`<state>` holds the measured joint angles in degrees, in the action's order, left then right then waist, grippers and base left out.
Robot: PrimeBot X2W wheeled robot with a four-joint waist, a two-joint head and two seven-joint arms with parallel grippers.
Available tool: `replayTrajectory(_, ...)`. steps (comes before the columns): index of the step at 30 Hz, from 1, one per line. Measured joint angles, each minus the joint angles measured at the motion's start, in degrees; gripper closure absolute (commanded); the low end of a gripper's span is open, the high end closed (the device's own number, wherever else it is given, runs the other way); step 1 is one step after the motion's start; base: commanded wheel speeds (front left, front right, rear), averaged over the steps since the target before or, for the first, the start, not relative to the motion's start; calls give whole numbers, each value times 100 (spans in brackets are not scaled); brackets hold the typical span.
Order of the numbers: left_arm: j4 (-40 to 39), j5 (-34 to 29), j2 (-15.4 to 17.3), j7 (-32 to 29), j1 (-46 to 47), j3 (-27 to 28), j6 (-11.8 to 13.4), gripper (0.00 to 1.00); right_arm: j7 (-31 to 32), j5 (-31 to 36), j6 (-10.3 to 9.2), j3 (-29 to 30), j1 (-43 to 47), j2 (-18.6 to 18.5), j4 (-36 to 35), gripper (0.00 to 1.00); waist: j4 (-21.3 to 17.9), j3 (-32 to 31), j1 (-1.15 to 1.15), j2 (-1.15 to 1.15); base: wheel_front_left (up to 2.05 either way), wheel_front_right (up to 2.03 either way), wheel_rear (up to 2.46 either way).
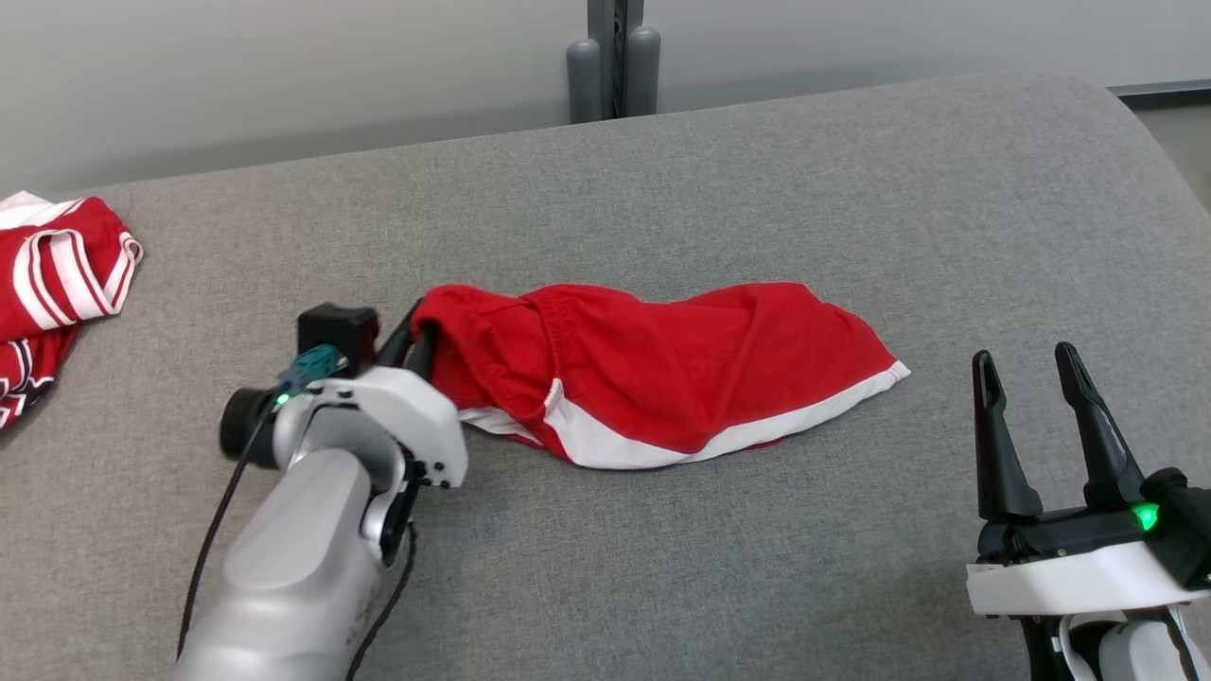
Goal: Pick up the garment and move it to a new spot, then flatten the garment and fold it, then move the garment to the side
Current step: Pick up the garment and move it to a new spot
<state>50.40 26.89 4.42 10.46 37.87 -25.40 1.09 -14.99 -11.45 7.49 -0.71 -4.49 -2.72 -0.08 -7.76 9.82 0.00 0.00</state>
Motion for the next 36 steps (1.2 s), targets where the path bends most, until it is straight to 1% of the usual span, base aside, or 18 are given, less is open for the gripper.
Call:
replayTrajectory(3, 414, 93, 24, 163, 1, 101, 1, 100, 0, 48, 0, 31, -2, 1, 9, 0, 31, -16, 0, 0, 0, 0, 0)
replayTrajectory(4, 520, 103, 16, 199, 1, 122, -5, 90, 0, 69, 0, 34, -3, 0, 10, 0, 48, -26, 0, 0, 0, 0, 0)
replayTrajectory(5, 619, 136, 10, 236, 1, 134, -25, 65, 0, 86, 0, 34, -5, 1, 12, 0, 67, -37, 0, 0, 0, 0, 0)
replayTrajectory(6, 709, 147, 10, 279, 1, 141, -63, 51, 0, 92, 0, 36, -5, 0, 14, 0, 88, -50, 0, 0, 0, 0, 0)
replayTrajectory(7, 779, 148, 9, 318, 0, 146, -99, 12, 0, 102, 0, 35, -7, 1, 15, 0, 110, -63, 0, 0, 0, 0, 0)
replayTrajectory(8, 837, 151, 7, 346, -1, 148, -126, 0, 0, 115, 0, 34, -9, 2, 19, 0, 133, -78, 0, 0, 0, 0, 0)
replayTrajectory(13, 996, 207, -20, 428, -92, 218, -263, 0, 0, 161, 0, 57, -10, 2, 35, 0, 251, -170, 0, 0, 0, 0, 0)
replayTrajectory(17, 946, 247, -36, 446, -270, 313, -288, 0, 0, 191, 0, 91, 17, 2, 46, 0, 339, -226, 0, 0, 0, 0, 0)
replayTrajectory(18, 628, 247, -23, 454, -399, 487, -255, 0, 0, 197, 0, 118, 46, 3, 59, 0, 398, -265, 0, 0, 0, 0, 0)
replayTrajectory(21, 87, 169, -30, 467, -698, 709, -250, 0, 0, 240, 0, 164, 65, 1, 75, 0, 478, -314, 0, 0, 0, 0, 0)
replayTrajectory(28, -1291, -322, -65, 468, -1625, 1207, -180, 0, 0, 383, 0, 213, 79, 2, 131, 0, 604, -487, 0, 0, 0, 0, 0)
replayTrajectory(33, -1916, -630, -100, 468, -2185, 1401, -205, 0, 0, 436, 0, 278, 151, 1, 156, 0, 661, -624, 0, 0, 0, 0, 0)
replayTrajectory(34, -2196, -733, -118, 468, -2449, 1501, -208, 0, 0, 453, 0, 304, 188, 1, 164, 0, 690, -703, 0, 0, 0, 0, 0)
replayTrajectory(36, -2327, -767, -126, 468, -2575, 1558, -212, 0, 0, 463, 0, 315, 215, 1, 166, 0, 705, -743, 0, 0, 0, 0, 0)
